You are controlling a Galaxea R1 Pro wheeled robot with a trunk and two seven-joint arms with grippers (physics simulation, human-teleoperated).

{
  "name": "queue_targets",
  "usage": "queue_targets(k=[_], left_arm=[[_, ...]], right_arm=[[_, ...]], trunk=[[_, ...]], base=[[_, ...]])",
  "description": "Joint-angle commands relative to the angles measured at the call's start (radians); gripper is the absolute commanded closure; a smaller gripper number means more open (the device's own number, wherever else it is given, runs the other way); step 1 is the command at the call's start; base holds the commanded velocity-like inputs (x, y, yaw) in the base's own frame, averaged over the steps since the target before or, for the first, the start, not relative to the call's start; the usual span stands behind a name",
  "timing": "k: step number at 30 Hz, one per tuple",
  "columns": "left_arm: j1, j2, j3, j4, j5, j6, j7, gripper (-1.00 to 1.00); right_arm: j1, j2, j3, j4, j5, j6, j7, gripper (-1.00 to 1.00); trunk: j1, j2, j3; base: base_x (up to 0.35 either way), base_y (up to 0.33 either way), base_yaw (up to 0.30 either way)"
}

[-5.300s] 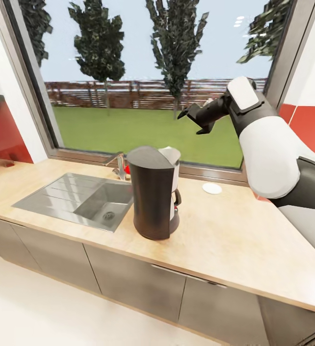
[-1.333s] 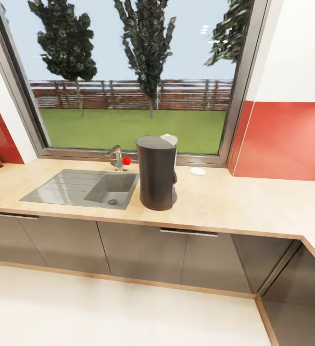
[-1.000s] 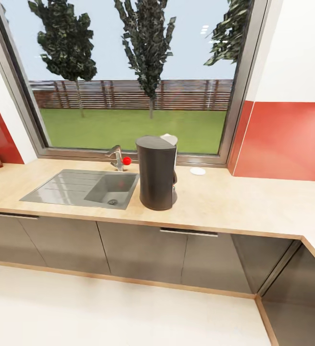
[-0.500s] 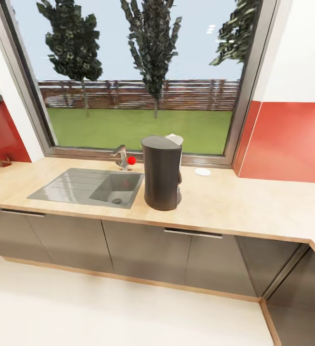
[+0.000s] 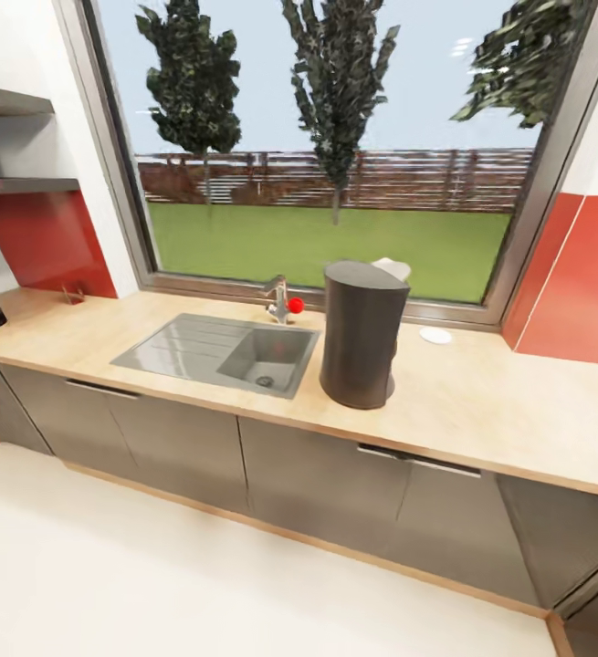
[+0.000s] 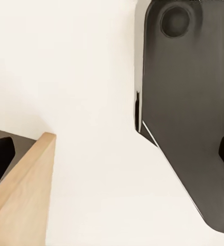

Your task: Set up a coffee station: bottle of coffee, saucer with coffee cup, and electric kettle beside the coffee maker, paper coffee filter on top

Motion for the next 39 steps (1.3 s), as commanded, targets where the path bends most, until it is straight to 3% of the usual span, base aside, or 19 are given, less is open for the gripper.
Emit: queue_targets(k=[1, 14, 39], left_arm=[[-0.001, -0.002, 0.008, 0.001, -0.01, -0.001, 0.002, -1.0], [-0.005, -0.006, 0.008, 0.001, -0.01, -0.048, 0.003, -1.0], [-0.005, -0.004, 0.008, 0.001, -0.01, -0.053, 0.001, -1.0]], right_arm=[[-0.001, 0.0, 0.008, 0.001, -0.009, -0.004, -0.005, -1.0], [-0.001, 0.0, 0.007, 0.001, -0.009, -0.004, -0.005, -1.0], [-0.001, -0.001, 0.007, 0.0, -0.009, -0.003, -0.005, -1.0]], trunk=[[0.001, -0.002, -0.002], [0.001, -0.002, -0.007], [0.001, -0.002, -0.015]], base=[[0.189, 0.255, 0.275], [0.178, 0.277, 0.275], [0.22, 0.262, 0.275]])
